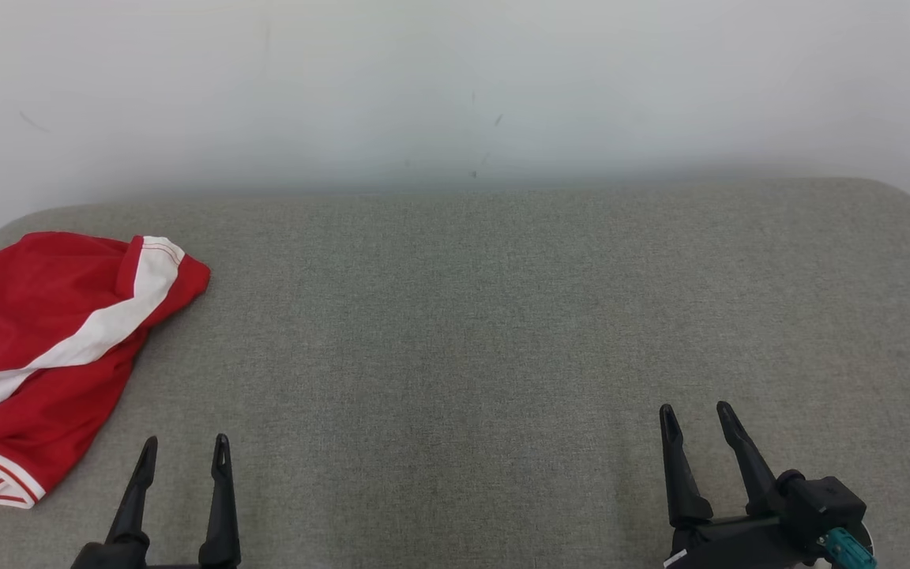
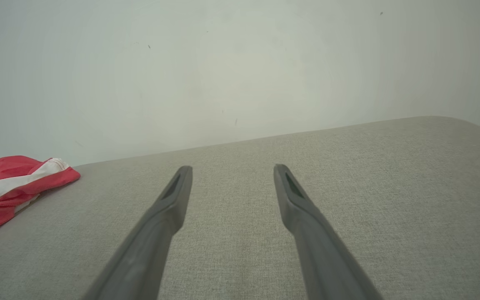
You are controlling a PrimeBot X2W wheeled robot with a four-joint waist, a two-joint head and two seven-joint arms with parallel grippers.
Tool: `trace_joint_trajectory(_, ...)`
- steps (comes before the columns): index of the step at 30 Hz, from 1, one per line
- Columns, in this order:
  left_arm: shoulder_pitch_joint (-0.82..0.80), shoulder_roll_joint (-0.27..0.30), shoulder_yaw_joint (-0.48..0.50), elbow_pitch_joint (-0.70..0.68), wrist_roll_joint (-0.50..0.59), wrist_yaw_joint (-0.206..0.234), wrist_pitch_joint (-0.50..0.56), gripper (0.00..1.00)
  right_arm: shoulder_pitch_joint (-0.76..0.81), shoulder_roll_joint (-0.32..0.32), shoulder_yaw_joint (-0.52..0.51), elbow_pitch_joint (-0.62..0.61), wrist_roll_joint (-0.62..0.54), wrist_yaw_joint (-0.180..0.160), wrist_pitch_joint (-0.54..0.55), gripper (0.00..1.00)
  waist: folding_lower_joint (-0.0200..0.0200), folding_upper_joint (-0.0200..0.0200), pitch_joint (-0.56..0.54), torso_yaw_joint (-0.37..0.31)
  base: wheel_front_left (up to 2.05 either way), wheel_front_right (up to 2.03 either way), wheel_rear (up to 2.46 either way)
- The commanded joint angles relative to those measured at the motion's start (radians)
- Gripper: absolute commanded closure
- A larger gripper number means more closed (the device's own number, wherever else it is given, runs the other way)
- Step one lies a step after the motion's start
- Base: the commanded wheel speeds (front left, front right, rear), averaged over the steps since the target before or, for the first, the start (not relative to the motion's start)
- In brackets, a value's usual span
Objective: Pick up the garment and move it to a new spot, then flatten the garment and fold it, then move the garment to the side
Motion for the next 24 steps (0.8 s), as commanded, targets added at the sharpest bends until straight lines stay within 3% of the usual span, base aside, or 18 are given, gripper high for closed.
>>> trace_joint_trajectory(1, 0.007, -0.002, 0.003, -0.007, 0.023, -0.005, -0.008, 0.00, 0.004, 0.001, -0.002, -0.002, -0.020, -0.002, -0.009, 0.00, -0.0001, -0.0001, 0.000, 0.001, 0.00, 0.00, 0.00)
trace_joint_trajectory(12, 0.018, -0.012, 0.019, 0.004, 0.097, -0.026, -0.027, 0.00, 0.010, 0.001, 0.000, 0.009, -0.082, -0.002, -0.028, 0.00, -0.0001, -0.0001, -0.011, 0.002, 0.00, 0.00, 0.00)
trace_joint_trajectory(24, 0.022, -0.022, 0.046, 0.039, 0.091, -0.029, -0.027, 0.00, 0.004, 0.001, -0.014, 0.028, -0.069, -0.002, -0.027, 0.00, -0.0001, -0.0001, -0.020, 0.001, 0.00, 0.00, 0.00)
